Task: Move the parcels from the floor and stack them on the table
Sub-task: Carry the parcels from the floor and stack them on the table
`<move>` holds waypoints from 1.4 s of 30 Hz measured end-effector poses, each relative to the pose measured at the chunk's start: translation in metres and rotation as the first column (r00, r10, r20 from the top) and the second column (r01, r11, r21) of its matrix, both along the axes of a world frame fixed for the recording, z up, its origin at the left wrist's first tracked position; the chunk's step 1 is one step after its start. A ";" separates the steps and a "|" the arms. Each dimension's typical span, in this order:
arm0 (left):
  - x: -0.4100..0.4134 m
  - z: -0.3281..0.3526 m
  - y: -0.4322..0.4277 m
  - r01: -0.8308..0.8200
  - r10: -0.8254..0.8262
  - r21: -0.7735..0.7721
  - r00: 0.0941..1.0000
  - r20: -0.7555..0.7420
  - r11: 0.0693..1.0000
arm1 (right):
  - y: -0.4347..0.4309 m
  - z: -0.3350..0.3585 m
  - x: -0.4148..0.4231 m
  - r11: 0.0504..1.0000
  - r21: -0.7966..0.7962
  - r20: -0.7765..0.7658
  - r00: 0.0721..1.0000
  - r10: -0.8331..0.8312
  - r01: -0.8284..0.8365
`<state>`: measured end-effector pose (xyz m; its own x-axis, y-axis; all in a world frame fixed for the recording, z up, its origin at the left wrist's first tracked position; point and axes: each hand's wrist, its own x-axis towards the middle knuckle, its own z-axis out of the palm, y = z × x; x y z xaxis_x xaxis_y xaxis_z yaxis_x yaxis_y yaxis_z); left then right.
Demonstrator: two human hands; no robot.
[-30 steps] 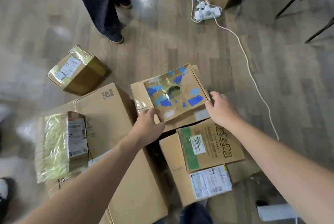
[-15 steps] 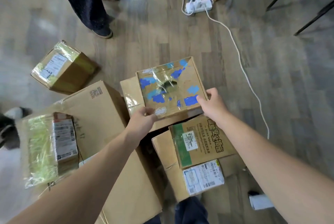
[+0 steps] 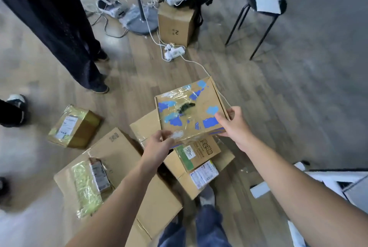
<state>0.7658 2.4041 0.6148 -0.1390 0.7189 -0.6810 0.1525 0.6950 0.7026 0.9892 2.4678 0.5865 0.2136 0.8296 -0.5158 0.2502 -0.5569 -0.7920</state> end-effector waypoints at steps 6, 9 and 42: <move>0.016 0.059 -0.003 0.104 -0.108 0.076 0.993 0.046 0.992 | -0.050 0.075 0.038 0.975 0.109 -0.063 0.980 -0.189 0.195; 0.043 0.094 -0.007 0.151 -0.164 0.147 0.983 0.077 0.978 | -0.076 0.111 0.064 0.949 0.164 -0.053 0.963 -0.265 0.271; 0.497 0.224 -0.361 0.755 -0.847 0.437 0.532 0.028 0.488 | -0.618 0.246 0.443 0.390 0.322 -0.081 0.435 -0.897 0.863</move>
